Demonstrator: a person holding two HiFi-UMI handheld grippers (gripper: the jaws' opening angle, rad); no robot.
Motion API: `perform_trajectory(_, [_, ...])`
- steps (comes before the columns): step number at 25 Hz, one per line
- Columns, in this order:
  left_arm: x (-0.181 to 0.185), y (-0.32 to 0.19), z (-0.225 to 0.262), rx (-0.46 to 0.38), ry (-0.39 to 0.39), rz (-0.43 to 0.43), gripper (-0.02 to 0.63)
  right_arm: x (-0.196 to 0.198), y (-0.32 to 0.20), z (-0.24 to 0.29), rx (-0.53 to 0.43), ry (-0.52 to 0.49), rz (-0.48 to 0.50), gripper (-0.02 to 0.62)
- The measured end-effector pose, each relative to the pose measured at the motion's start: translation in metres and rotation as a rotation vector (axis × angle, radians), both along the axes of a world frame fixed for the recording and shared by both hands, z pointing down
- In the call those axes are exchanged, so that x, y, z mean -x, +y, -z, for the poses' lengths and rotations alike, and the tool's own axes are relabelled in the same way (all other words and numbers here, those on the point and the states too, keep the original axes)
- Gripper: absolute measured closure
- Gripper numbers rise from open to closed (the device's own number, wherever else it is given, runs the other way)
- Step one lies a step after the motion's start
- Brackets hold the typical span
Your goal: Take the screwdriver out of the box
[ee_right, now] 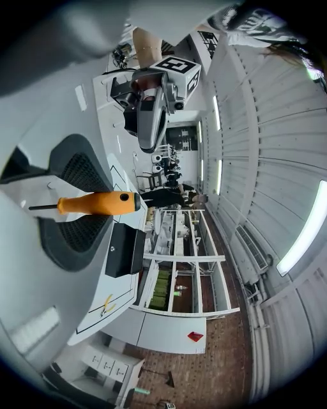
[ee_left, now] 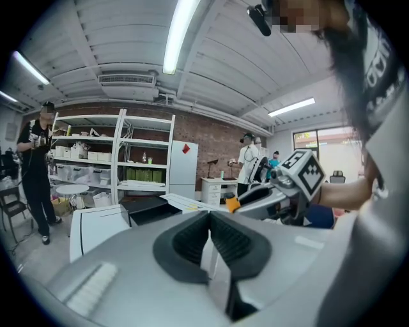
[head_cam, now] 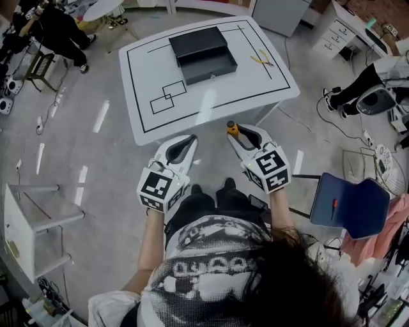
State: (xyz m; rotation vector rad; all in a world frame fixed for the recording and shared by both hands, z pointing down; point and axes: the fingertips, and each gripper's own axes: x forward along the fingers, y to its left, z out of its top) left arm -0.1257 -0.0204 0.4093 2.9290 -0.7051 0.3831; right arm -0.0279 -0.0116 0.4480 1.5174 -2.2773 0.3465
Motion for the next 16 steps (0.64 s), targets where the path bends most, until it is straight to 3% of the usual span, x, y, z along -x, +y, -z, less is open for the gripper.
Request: perform_trajectory(16, [0.019, -0.007, 0.003, -0.006, 0.022, -0.051, 0.606, 0.023, -0.002, 0.003, 0.012, 0.024, -0.040, 0.477])
